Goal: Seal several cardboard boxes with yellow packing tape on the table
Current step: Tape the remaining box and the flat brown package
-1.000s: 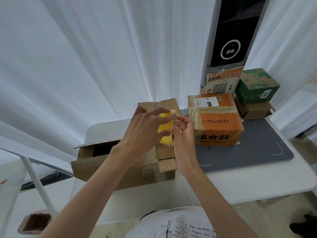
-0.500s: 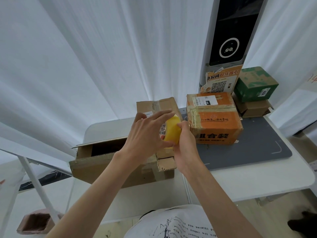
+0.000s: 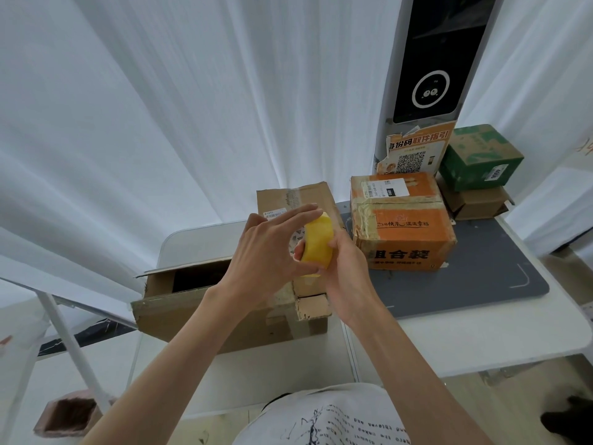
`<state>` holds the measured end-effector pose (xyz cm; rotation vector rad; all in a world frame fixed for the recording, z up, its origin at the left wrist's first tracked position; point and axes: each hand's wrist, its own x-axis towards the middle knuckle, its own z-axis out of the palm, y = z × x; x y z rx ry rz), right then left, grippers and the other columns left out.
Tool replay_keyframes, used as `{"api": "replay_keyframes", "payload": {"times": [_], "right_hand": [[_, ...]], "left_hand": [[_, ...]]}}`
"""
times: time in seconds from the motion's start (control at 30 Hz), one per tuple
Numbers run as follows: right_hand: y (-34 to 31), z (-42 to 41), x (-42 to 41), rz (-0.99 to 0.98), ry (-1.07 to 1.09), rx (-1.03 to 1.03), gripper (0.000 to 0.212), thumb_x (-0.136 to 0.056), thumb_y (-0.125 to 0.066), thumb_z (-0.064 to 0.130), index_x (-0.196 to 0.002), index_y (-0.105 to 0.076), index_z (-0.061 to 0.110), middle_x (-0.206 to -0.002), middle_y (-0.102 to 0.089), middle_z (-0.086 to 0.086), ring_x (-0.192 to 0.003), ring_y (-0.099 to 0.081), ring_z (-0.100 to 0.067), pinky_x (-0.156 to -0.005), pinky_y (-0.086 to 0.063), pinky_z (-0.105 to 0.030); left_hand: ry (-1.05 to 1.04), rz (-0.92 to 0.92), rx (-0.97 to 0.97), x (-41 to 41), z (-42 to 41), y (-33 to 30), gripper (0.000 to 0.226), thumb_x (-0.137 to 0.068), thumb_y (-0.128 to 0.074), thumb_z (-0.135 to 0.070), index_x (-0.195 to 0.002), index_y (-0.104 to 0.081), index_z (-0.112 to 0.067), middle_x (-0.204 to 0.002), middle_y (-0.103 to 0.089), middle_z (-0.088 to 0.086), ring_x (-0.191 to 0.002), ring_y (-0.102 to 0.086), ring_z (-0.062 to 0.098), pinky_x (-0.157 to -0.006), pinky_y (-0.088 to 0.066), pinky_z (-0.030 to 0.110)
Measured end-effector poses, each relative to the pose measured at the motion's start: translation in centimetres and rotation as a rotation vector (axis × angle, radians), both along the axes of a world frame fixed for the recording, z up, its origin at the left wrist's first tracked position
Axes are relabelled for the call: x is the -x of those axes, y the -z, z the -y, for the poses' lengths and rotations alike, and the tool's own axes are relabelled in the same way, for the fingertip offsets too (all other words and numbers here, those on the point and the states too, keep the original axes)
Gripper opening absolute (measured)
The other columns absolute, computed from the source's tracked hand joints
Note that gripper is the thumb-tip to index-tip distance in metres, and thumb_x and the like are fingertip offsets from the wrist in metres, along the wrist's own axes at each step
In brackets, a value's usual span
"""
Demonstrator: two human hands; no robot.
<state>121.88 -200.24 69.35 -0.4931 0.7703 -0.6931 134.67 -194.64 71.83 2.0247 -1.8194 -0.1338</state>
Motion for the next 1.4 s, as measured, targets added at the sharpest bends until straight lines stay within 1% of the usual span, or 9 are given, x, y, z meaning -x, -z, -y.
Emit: {"api": "replay_keyframes", "payload": {"times": [0.27, 0.4, 0.57, 0.77, 0.93, 1.03, 1.13, 1.23, 1.4], "right_hand": [[-0.3, -0.1, -0.3, 0.017, 0.025, -0.079, 0.016, -0.102, -0.048, 0.02, -0.112, -0.056, 0.011, -0.097, -0.064, -0.015, -0.066, -0.067, -0.023, -0.073, -0.053, -0.037], [0.2, -0.1, -0.3, -0.066, -0.007, 0.002, 0.019, -0.101, -0.043, 0.018, -0.108, -0.059, 0.012, -0.083, -0.071, -0.011, -0.081, -0.066, -0.028, -0.09, -0.051, -0.045], [0.5, -0.3, -0.4, -0.214, -0.116, 0.159, 0.021, -0.1, -0.04, 0.023, -0.106, -0.059, 0.023, -0.104, -0.066, -0.016, -0.103, -0.062, -0.034, -0.109, -0.044, -0.059], [0.8, -0.4, -0.6, -0.232, -0.168, 0.232, 0.023, -0.097, -0.039, 0.021, -0.11, -0.055, 0.029, -0.126, -0.06, -0.025, -0.122, -0.057, -0.041, -0.11, -0.043, -0.059], [0.9, -0.2, -0.5, 0.003, -0.054, 0.139, 0.029, -0.105, -0.039, 0.017, -0.127, -0.058, 0.022, -0.122, -0.069, -0.019, -0.107, -0.069, -0.028, -0.101, -0.052, -0.045], [1.0, 0.1, -0.6, 0.154, 0.057, 0.021, 0.03, -0.107, -0.043, 0.016, -0.132, -0.058, 0.01, -0.121, -0.071, -0.014, -0.107, -0.066, -0.023, -0.096, -0.05, -0.036], [1.2, 0.0, -0.8, 0.196, 0.098, 0.04, 0.017, -0.107, -0.046, 0.014, -0.115, -0.06, 0.01, -0.095, -0.067, -0.002, -0.087, -0.06, -0.014, -0.078, -0.047, -0.026], [1.0, -0.2, -0.5, 0.291, 0.116, 0.031, 0.019, -0.106, -0.048, 0.013, -0.121, -0.058, 0.007, -0.109, -0.068, -0.009, -0.103, -0.065, -0.019, -0.085, -0.054, -0.029], [0.9, -0.3, -0.4, 0.352, 0.117, 0.075, 0.017, -0.103, -0.05, 0.008, -0.116, -0.06, 0.005, -0.107, -0.069, -0.009, -0.095, -0.066, -0.018, -0.101, -0.05, -0.038]], "left_hand": [[-0.018, -0.028, 0.024, 0.4, -0.3, -0.2, 0.087, -0.062, -0.086, -0.061, -0.14, -0.057, -0.037, -0.145, -0.053, -0.022, -0.098, -0.049, 0.001, -0.091, -0.028, 0.026], [-0.048, -0.063, 0.023, 0.2, -0.1, -0.1, 0.088, -0.06, -0.088, -0.061, -0.139, -0.058, -0.037, -0.144, -0.055, -0.021, -0.112, -0.06, 0.008, -0.098, -0.031, 0.029], [-0.081, -0.155, 0.011, -0.5, 0.0, 0.1, 0.089, -0.057, -0.09, -0.06, -0.138, -0.058, -0.041, -0.141, -0.057, -0.024, -0.128, -0.056, 0.005, -0.108, -0.03, 0.031], [-0.076, -0.243, -0.018, -1.0, 0.0, 0.0, 0.087, -0.059, -0.091, -0.057, -0.138, -0.058, -0.043, -0.139, -0.059, -0.021, -0.106, -0.057, 0.015, -0.102, -0.05, 0.045], [-0.019, -0.048, 0.015, -0.9, -0.5, -0.1, 0.074, -0.077, -0.081, -0.053, -0.143, -0.049, -0.048, -0.16, -0.032, -0.019, -0.107, -0.046, 0.0, -0.098, -0.029, 0.029], [-0.008, 0.137, 0.125, -0.4, -0.8, 0.0, 0.05, -0.088, -0.073, -0.045, -0.137, -0.061, -0.04, -0.144, -0.048, -0.013, -0.076, -0.058, 0.014, -0.091, -0.036, 0.033], [-0.013, 0.255, 0.25, 0.1, -0.7, 0.1, 0.033, -0.089, -0.067, -0.043, -0.12, -0.073, -0.034, -0.124, -0.058, -0.009, -0.052, -0.048, 0.015, -0.085, -0.039, 0.036], [-0.015, 0.272, 0.304, 0.7, -0.5, 0.0, 0.036, -0.085, -0.07, -0.047, -0.117, -0.074, -0.032, -0.117, -0.061, -0.007, -0.052, -0.042, 0.013, -0.086, -0.034, 0.031], [-0.042, 0.288, 0.374, 1.1, -0.2, -0.1, 0.026, -0.085, -0.082, -0.03, -0.111, -0.077, -0.03, -0.115, -0.068, -0.008, -0.056, -0.053, 0.017, -0.083, -0.029, 0.027]]}}
